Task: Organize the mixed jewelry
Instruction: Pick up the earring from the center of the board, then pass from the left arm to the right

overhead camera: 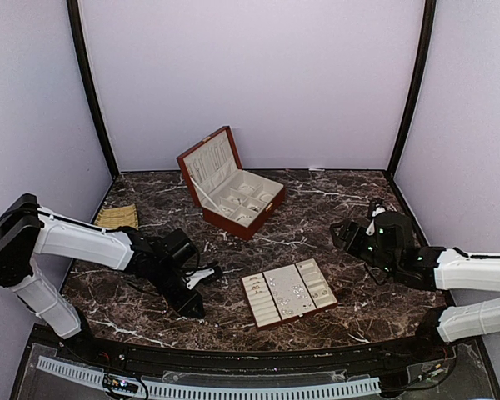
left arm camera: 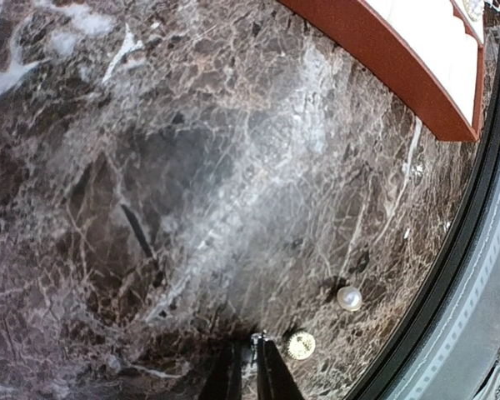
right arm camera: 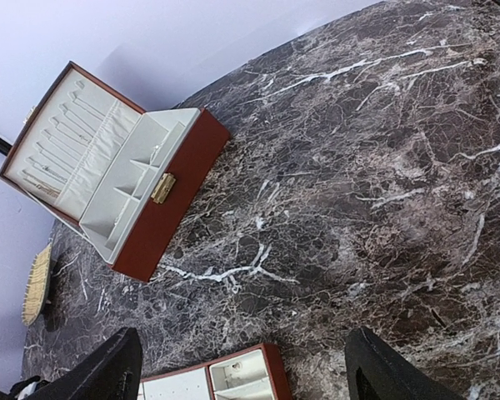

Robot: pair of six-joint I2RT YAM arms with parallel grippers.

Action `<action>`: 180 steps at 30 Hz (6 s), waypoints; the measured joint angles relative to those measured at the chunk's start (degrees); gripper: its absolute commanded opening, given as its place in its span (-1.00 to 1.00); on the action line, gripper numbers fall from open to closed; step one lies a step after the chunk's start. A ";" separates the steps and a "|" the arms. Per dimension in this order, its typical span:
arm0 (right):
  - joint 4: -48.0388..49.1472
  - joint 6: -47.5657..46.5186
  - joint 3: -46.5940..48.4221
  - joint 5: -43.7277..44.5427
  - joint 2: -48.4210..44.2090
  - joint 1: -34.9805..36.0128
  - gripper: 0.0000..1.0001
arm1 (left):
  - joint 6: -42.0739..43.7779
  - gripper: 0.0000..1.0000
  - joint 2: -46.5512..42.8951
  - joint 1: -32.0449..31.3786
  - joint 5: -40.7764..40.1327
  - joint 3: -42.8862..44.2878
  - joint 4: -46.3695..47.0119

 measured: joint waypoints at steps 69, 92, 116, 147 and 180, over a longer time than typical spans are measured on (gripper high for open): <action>30.16 -10.45 16.61 -51.49 18.78 11.28 -0.30 | -31.15 -1.00 -7.56 0.00 16.74 2.62 61.37; 29.97 -10.51 16.76 -51.23 20.09 12.20 -0.28 | -31.76 -1.00 -8.39 0.00 16.44 2.08 61.88; 30.71 -10.23 16.76 -49.94 20.11 12.31 -0.68 | -32.00 -1.00 -8.39 0.00 16.46 1.22 62.34; 30.25 -9.81 16.74 -46.29 19.45 12.48 -0.12 | -32.02 -1.00 -8.41 0.00 15.39 0.26 63.69; 34.12 -6.97 16.76 -51.28 21.84 12.50 -0.69 | -32.46 -1.00 -8.68 0.00 15.61 -1.01 66.55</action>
